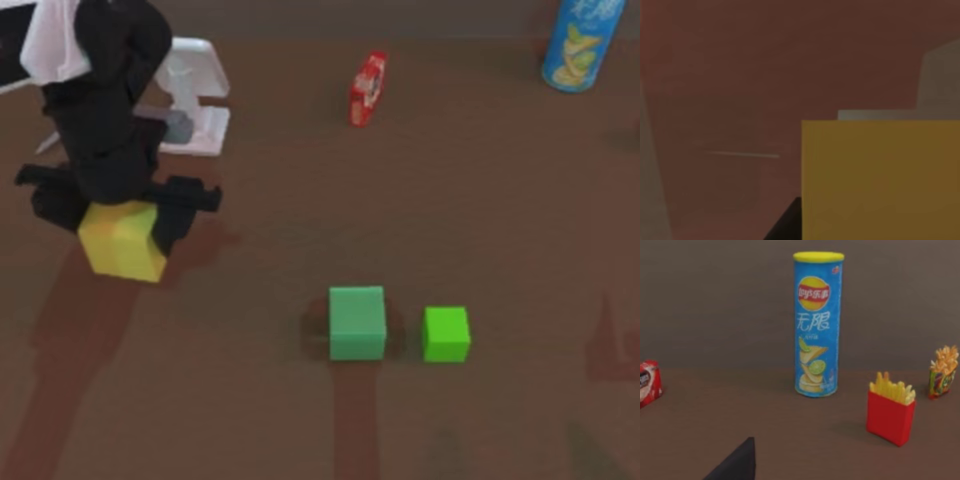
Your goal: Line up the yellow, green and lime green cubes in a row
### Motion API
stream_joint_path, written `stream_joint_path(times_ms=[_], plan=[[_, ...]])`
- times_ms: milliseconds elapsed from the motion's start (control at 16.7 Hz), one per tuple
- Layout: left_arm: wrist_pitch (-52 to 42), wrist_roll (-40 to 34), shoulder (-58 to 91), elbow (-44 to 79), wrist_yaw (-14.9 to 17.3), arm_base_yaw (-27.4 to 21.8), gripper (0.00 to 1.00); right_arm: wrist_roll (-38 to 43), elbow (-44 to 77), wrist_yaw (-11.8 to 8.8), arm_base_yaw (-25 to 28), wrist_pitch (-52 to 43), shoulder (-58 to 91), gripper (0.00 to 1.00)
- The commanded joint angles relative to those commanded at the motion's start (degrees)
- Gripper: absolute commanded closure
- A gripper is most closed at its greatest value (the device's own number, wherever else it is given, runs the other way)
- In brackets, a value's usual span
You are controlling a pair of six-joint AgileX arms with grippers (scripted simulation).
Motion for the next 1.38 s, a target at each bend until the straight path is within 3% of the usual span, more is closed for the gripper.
stream_joint_path(times_ms=[360,540,960,1380], plan=[[-1.7,-22.5,-1.9,-0.4,-0.2,-12.6,1.0,0.0,0.0,0.0,0.0,0.0,0.0,0.0],[-2.0,-28.5,-3.0,-0.6,-0.3,-16.6,1.0,0.0,0.0,0.0,0.0,0.0,0.0,0.0],[-1.0,-29.3,-2.7,-1.2,-0.3,-17.1,1.0,0.0,0.0,0.0,0.0,0.0,0.0,0.0],[11.5,-29.2,1.1,-9.7,-0.3,-17.2,1.0,0.0,0.0,0.0,0.0,0.0,0.0,0.0]])
